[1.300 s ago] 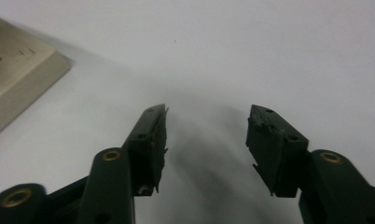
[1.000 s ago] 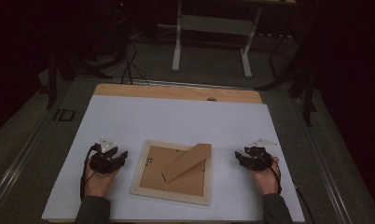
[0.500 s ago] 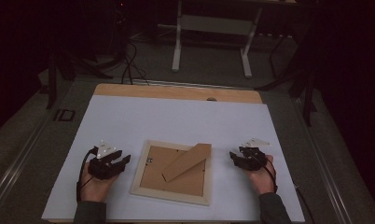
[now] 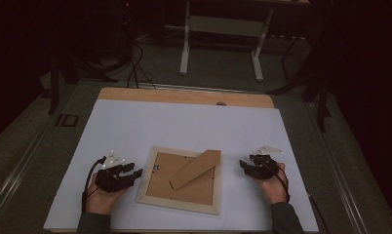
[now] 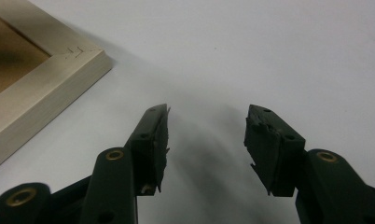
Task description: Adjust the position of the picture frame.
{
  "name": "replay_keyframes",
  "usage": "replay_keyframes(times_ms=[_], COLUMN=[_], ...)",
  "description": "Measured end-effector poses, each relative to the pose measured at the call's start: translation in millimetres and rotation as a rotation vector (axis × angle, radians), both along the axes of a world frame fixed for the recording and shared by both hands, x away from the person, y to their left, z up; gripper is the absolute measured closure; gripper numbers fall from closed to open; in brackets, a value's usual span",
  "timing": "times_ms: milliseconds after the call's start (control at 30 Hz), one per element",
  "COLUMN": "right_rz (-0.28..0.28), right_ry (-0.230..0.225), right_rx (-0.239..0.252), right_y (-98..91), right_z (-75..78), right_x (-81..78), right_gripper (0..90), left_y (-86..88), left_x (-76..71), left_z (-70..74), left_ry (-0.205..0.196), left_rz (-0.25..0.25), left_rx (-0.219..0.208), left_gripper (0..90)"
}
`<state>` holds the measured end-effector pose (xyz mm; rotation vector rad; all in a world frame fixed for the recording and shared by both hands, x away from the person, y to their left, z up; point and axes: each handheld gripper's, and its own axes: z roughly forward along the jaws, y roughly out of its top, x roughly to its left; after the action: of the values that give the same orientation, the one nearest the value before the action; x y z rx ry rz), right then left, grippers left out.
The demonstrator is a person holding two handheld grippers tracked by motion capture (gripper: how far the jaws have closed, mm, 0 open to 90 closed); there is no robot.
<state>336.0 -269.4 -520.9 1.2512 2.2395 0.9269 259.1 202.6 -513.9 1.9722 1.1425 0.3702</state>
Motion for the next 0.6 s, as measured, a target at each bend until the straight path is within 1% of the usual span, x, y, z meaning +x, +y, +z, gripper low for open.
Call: replay_keyframes(times_ms=[33, 100, 167, 200, 233, 267, 300, 333, 400, 533, 600], right_rz=[0.000, -0.002, 0.000, 0.000, 0.001, 0.003, 0.003, 0.002, -0.002, -0.001, 0.005], right_ry=[0.001, 0.002, 0.004, 0.004, 0.004, 0.004, 0.004, 0.005, 0.003, 0.006, 0.010], right_rx=[0.001, 0.000, 0.000, 0.000, -0.001, 0.001, 0.002, 0.002, 0.003, 0.004, 0.002], right_y=[-0.2, -0.5, -0.3, -0.3, -0.1, 0.2, 0.1, -0.2, -0.8, -0.5, 0.7], right_z=[-0.1, -0.5, -1.0, -1.0, -1.0, -1.0, -1.1, -1.1, -1.3, -2.1, -3.0], right_x=[0.1, 0.1, 0.0, 0.0, -0.2, -0.8, -0.9, -0.9, -0.7, -1.0, -1.7], right_gripper=[48.1, 48.1, 48.1, 48.1, 48.1, 48.0, 48.0, 47.9, 47.9, 47.9, 47.9], left_y=[-1.4, -4.1, -5.9, -5.9, -5.9, -10.0, -11.0, -11.9, -13.2, -14.8, -15.2], left_x=[-1.3, -3.9, -5.6, -5.6, -5.6, -8.1, -9.1, -9.9, -11.1, -10.5, -10.8], left_z=[0.6, 2.0, 2.8, 2.8, 2.8, 1.9, 1.6, 1.6, 1.1, -1.7, -1.8], left_ry=[-0.001, -0.015, -0.016, -0.016, -0.016, -0.006, -0.002, 0.001, 0.007, 0.022, 0.023], left_rz=[-0.013, -0.033, -0.066, -0.066, -0.066, -0.109, -0.125, -0.137, -0.156, -0.174, -0.181], left_rx=[0.007, 0.018, 0.016, 0.016, 0.016, 0.036, 0.038, 0.041, 0.037, 0.037, 0.029], left_gripper=[59.6, 64.4, 72.7, 77.7, 77.7, 85.9, 88.4, 90.0, 90.0, 90.0, 90.0])
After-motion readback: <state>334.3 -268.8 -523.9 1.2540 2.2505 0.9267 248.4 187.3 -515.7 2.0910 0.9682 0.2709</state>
